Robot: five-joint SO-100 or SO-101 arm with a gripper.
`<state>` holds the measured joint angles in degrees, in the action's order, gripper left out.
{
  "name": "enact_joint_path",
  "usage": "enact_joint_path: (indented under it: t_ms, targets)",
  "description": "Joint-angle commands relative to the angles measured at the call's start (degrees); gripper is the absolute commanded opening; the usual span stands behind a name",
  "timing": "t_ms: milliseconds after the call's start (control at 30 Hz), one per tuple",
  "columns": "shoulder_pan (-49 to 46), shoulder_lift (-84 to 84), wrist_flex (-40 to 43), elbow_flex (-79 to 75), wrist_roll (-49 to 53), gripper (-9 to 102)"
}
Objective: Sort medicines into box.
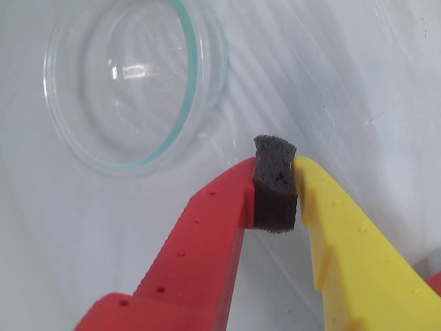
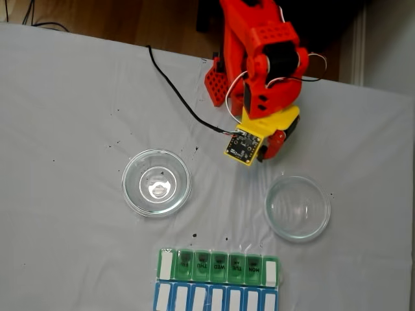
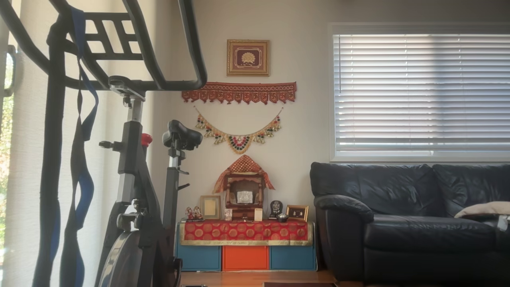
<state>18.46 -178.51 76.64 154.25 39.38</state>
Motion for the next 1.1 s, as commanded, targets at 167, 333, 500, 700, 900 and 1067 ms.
enact_joint_path:
  t_ms: [167,333,500,700,900,1067]
  targets:
    - [-9.58,-0.44,-4.13,11.25,-5.1,2]
    - [-13.45,-0.26,-2.64,14.24,-2.46,2]
    - [-16.08,-0.44,6.77,14.24,4.92,2]
    - [-14.5,-0.53,6.86,14.24,3.08,2]
    - [-15.12,-0.53,7.12,14.24,3.6,2]
    - [-15.21,-0.53,7.21,14.24,3.25,2]
